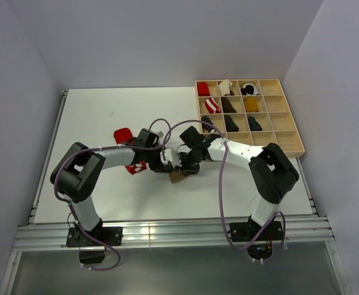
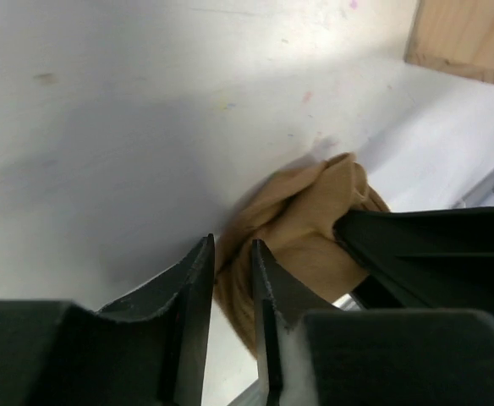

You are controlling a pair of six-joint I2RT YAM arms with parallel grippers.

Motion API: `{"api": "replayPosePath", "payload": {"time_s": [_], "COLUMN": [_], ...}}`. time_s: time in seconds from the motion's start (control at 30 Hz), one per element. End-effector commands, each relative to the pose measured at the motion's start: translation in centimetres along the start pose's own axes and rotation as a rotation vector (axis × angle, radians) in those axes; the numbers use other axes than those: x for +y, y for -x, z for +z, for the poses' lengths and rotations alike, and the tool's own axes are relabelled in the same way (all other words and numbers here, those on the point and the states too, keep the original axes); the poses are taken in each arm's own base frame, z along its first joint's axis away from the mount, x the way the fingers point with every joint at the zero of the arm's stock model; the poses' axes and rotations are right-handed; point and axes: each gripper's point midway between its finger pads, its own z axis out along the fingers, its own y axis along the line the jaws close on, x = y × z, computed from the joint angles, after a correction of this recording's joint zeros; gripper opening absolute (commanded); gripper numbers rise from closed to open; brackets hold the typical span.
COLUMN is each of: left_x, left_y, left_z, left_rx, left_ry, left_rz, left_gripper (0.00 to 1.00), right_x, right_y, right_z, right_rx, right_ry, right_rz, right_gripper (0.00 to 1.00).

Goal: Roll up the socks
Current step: Roll the sock at the center of the board.

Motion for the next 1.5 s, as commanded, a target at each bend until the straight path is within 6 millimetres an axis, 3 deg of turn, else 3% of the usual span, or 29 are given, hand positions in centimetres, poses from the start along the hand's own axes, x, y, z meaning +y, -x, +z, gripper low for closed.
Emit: {"api": "replayPosePath", "payload": {"time_s": [0.0, 0.27, 0.53, 0.67, 0.8, 0.93, 1.17, 1.47], "left_x": [1.9, 0.2, -2.4, -3.0, -3.9, -4.6, -4.9, -5.2], "left_y": [2.0, 5.4, 5.2, 4.1, 2.0, 1.2, 1.1, 0.9], "left_z": [-1.4, -5.5, -10.9, -12.0, -10.7, -9.0, -6.0, -3.7], "left_rx": [-0.148, -0.393, -0.623, -0.689, -0.647, -0.597, -0.545, -0.505], "left_ry": [0.08, -0.001, -0.152, -0.16, -0.179, -0.17, -0.141, -0.128], "left_rz": [-0.042, 0.026, 0.193, 0.288, 0.373, 0.427, 0.481, 0.529], "left_gripper": [0.3, 0.38, 0.41, 0.44, 0.46, 0.48, 0.49, 0.53], "right_x": [0.6, 0.7, 0.3, -0.1, -0.3, -0.7, -1.2, -1.5], "right_y": [-1.5, -1.9, -2.0, -2.2, -2.3, -2.3, -2.7, -3.2], "right_z": [0.2, 0.4, 0.3, 0.5, 0.7, 0.8, 1.0, 1.1], "right_rx": [0.058, 0.079, 0.077, 0.083, 0.089, 0.089, 0.091, 0.12], "right_ry": [0.05, 0.103, 0.195, 0.226, 0.271, 0.303, 0.336, 0.347], "right_rz": [0.054, 0.087, 0.18, 0.222, 0.264, 0.301, 0.352, 0.388], "right_gripper": [0.3, 0.3, 0.3, 0.3, 0.3, 0.3, 0.3, 0.3]}}
